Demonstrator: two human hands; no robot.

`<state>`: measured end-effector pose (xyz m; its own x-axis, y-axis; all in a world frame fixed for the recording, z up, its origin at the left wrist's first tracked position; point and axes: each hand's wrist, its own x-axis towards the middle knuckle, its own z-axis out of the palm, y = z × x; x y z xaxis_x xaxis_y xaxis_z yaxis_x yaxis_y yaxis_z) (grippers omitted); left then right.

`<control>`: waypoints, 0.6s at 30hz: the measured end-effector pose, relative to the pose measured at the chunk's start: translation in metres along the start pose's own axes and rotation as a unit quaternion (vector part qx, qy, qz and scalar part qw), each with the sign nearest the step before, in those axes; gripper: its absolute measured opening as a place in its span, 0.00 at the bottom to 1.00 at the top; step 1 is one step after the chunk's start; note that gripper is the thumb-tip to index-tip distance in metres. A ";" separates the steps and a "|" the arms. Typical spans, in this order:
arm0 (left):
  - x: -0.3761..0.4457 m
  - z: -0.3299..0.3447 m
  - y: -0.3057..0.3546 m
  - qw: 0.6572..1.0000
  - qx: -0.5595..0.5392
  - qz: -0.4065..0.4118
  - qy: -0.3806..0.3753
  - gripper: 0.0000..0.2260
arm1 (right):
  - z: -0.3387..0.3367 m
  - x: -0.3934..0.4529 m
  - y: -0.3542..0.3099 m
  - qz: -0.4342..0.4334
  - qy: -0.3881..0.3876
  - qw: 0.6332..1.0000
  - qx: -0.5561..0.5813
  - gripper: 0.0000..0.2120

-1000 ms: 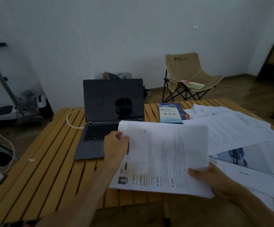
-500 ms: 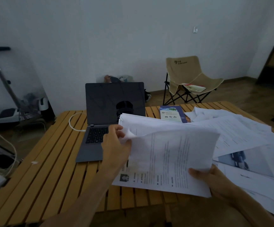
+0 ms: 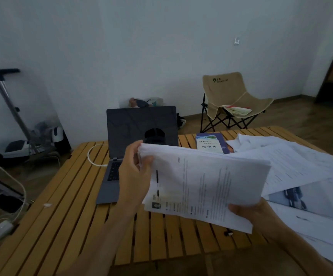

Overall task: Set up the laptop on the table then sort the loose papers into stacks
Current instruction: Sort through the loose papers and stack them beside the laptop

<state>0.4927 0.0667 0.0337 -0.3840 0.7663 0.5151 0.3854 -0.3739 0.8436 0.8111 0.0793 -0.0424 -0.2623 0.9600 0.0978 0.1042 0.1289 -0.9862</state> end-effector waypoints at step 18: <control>-0.001 0.007 0.011 0.995 -0.052 -0.083 0.022 0.15 | -0.001 0.007 0.014 -0.022 -0.010 1.000 0.000 0.14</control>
<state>0.5033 0.0655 0.0410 -0.4723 0.7994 0.3713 0.2250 -0.2980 0.9277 0.8115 0.0879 -0.0549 -0.2852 0.9483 0.1392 0.0923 0.1718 -0.9808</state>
